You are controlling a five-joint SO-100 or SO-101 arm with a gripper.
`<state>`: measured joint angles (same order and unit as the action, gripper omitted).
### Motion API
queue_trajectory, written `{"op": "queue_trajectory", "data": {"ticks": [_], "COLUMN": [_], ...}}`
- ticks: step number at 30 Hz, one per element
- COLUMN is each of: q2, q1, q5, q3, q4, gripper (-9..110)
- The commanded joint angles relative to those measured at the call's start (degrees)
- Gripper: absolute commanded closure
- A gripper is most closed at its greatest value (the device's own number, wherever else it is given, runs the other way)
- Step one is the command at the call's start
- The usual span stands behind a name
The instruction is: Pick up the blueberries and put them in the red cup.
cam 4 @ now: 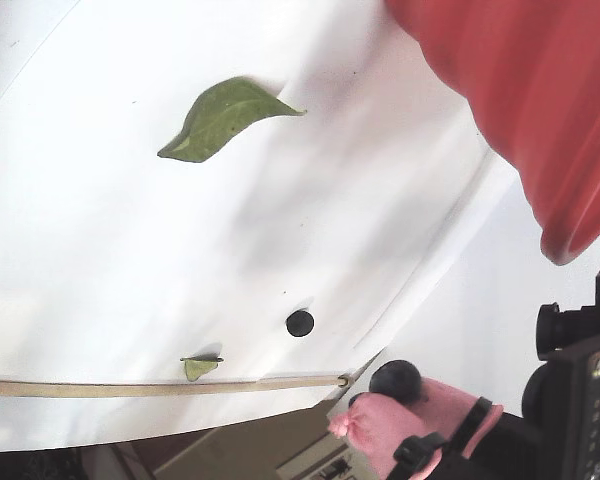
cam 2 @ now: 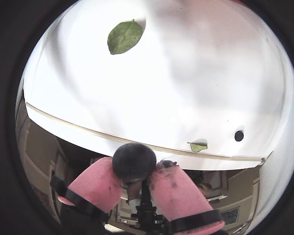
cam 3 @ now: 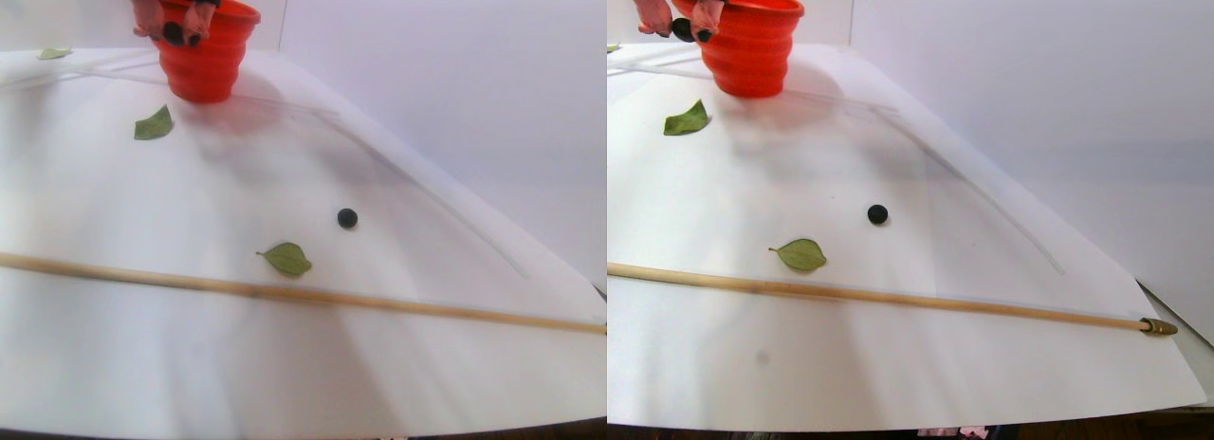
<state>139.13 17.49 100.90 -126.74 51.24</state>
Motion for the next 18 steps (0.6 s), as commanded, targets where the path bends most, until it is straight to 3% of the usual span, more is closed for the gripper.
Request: {"op": "queue_trajectory", "data": {"ticks": [1,18], "q2": [5.4,4.7], "q1": [0.5,1.9], "q5": [0.6,2.5], "q3": [4.0,8.4], "q4": [-0.8,-4.8], "gripper": [91,91]}}
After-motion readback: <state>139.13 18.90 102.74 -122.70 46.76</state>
